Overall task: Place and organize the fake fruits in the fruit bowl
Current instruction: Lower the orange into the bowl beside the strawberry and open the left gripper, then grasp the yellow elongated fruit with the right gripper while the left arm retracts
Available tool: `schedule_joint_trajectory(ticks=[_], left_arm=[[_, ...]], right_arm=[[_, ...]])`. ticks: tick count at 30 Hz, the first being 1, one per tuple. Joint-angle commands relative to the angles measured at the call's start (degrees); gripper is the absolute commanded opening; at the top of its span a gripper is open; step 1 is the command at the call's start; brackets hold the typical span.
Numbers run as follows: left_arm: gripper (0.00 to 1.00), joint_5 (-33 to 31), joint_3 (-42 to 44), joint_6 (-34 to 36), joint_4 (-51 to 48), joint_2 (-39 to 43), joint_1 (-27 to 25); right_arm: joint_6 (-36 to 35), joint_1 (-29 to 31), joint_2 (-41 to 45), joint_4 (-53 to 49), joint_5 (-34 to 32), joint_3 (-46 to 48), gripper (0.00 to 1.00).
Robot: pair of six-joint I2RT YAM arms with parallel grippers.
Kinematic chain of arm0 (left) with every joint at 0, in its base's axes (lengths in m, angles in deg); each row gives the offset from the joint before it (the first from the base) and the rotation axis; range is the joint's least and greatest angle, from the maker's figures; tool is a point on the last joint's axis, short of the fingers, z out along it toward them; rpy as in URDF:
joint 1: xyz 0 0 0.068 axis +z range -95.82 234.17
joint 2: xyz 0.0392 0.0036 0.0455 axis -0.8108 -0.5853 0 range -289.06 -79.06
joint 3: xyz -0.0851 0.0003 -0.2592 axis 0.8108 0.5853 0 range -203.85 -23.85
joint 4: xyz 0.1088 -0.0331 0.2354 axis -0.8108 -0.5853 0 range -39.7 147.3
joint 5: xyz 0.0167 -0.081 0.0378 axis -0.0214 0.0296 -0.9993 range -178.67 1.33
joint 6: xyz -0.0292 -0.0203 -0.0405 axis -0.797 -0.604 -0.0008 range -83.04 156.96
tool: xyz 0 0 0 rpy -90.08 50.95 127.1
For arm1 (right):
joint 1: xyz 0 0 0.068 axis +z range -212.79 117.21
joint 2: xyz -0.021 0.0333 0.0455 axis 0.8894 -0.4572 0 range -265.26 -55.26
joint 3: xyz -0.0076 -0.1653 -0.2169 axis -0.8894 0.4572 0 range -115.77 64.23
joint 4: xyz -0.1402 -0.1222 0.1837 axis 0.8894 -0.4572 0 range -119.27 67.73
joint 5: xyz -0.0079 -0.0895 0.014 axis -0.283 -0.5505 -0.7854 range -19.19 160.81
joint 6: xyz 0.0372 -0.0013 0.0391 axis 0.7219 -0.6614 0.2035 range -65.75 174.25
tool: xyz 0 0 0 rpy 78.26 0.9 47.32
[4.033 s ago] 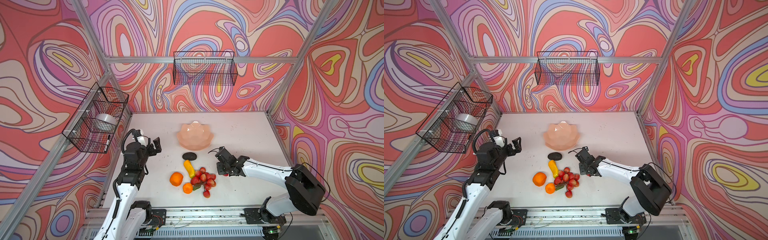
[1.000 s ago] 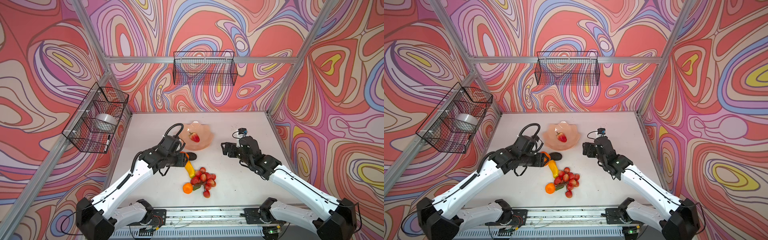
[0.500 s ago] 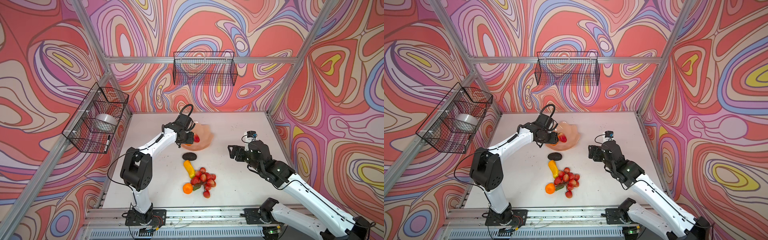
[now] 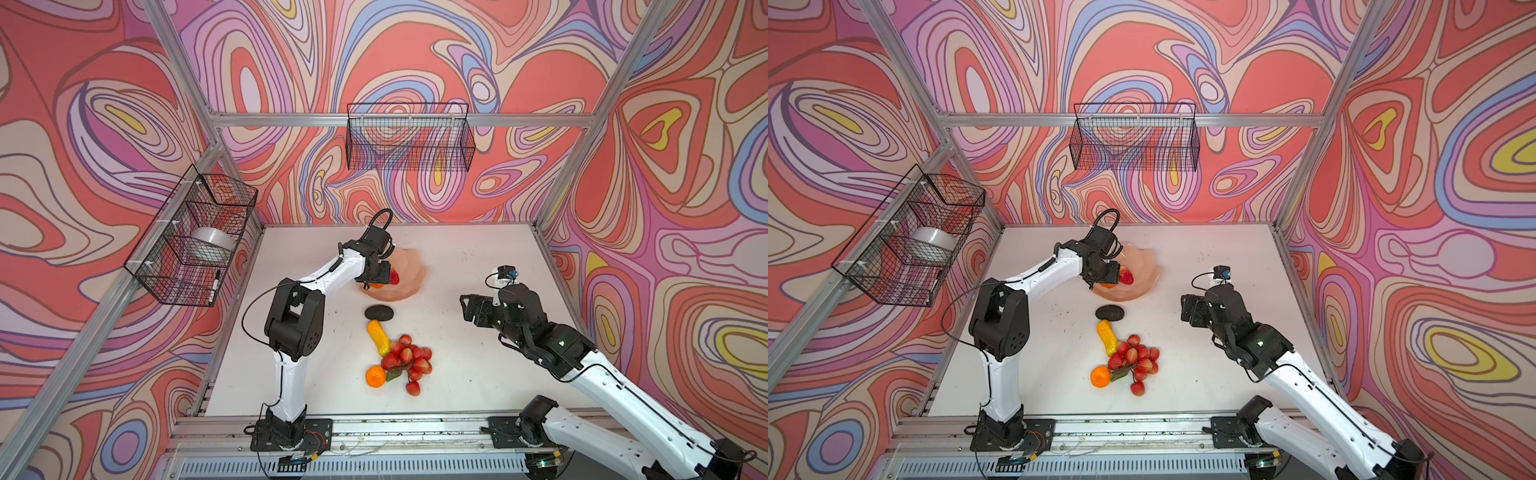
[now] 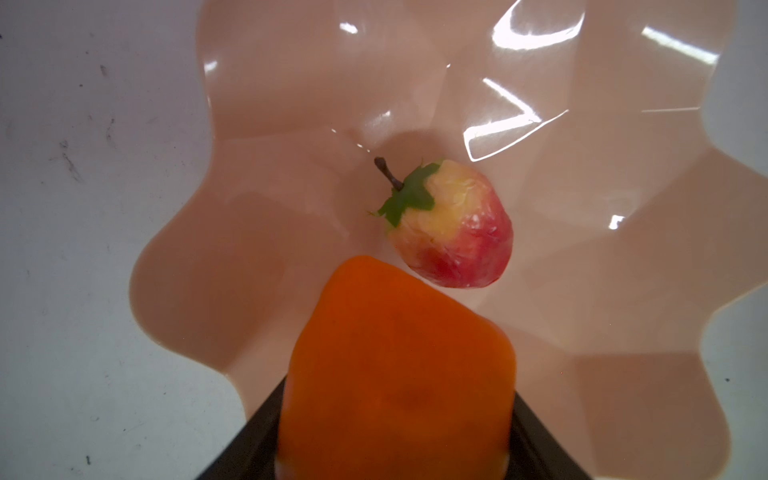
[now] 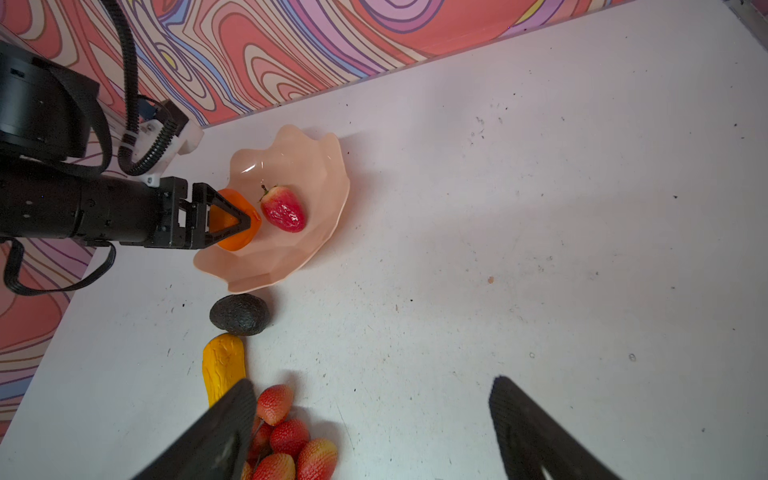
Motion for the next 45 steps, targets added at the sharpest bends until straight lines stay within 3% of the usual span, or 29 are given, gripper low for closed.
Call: schedule_joint_trajectory(ticks=[1,7,13,17,23,27,33,39,45], left_arm=[[0.69,0.1,-0.8,-0.4,-2.2,0.4,0.3],[0.83,2.4,0.5,-1.2,-0.5,4.4,0.4],[0.85,3.4,2.2,-2.4,1.3,11.6,2.4],[0.85,3.1,11.8,-4.4,9.5,25.1,5.2],[0.9,-4.6,31.9,-4.7,17.0,49.7,6.3],[0.95,-10.8,44.6,-8.5,15.0,65.7,6.3],[0.97,-13.3,60.1,-18.7,7.7,88.1,6.4],[0.99,-14.9,64.8,-26.1,-0.7,101.2,6.4],[0.99,-14.2,66.9,-27.9,-4.1,103.1,6.4]], right_arm=[[0.0,0.0,-0.5,-0.8,-1.0,-0.1,0.92],[-0.7,0.1,-2.1,0.0,-0.5,-0.6,0.92],[-2.5,0.1,-6.5,1.6,4.9,-3.9,0.86],[-4.1,3.7,-12.5,3.0,7.2,-7.0,0.84],[-4.8,12.7,-25.5,4.7,7.9,-12.4,0.81],[-4.4,18.0,-33.4,6.2,8.2,-16.0,0.78],[-3.2,21.5,-43.4,7.1,10.2,-19.3,0.75],[-3.5,22.5,-51.4,8.9,10.9,-22.7,0.75],[-6.1,23.0,-60.4,8.5,10.3,-28.7,0.74]])
